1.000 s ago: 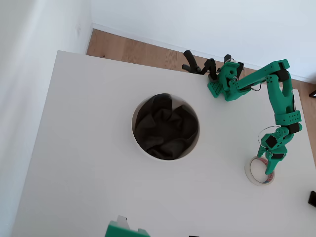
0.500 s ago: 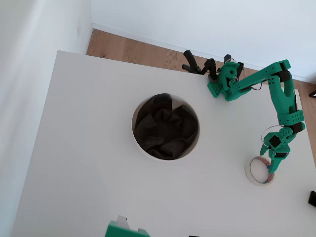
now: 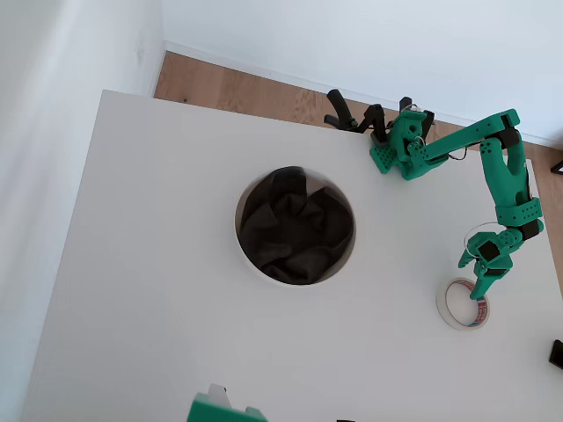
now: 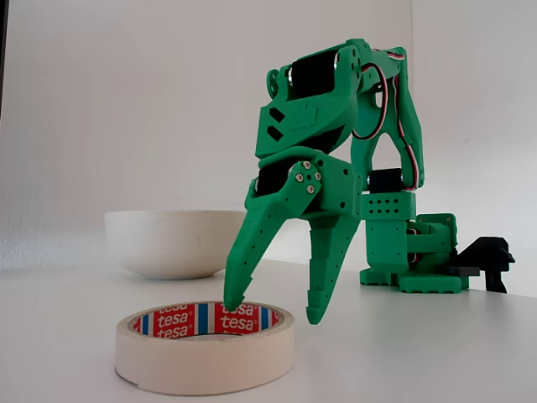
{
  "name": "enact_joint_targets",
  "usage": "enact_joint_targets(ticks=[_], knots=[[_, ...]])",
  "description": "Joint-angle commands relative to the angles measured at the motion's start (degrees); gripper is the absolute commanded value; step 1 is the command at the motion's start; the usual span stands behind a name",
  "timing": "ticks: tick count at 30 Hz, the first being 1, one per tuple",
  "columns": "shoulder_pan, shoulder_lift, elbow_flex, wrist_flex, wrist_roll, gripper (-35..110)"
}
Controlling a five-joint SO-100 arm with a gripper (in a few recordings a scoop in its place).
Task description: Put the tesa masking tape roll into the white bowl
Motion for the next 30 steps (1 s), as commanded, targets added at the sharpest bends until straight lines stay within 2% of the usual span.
enact_joint_targets(ticks=[1,6,7,9,24,30], knots=[[-1.3,-0.2,-3.5,0.1,1.6,28],[-1.5,-0.4,-3.6,0.1,2.0,22],[-1.5,-0.4,-3.6,0.1,1.9,16],[-1.5,-0.4,-3.7,0.2,2.6,-8],[-3.8,0.5,-3.7,-0.6,0.8,-8],[-1.9,13.7,-5.7,5.6,-0.4,-8]])
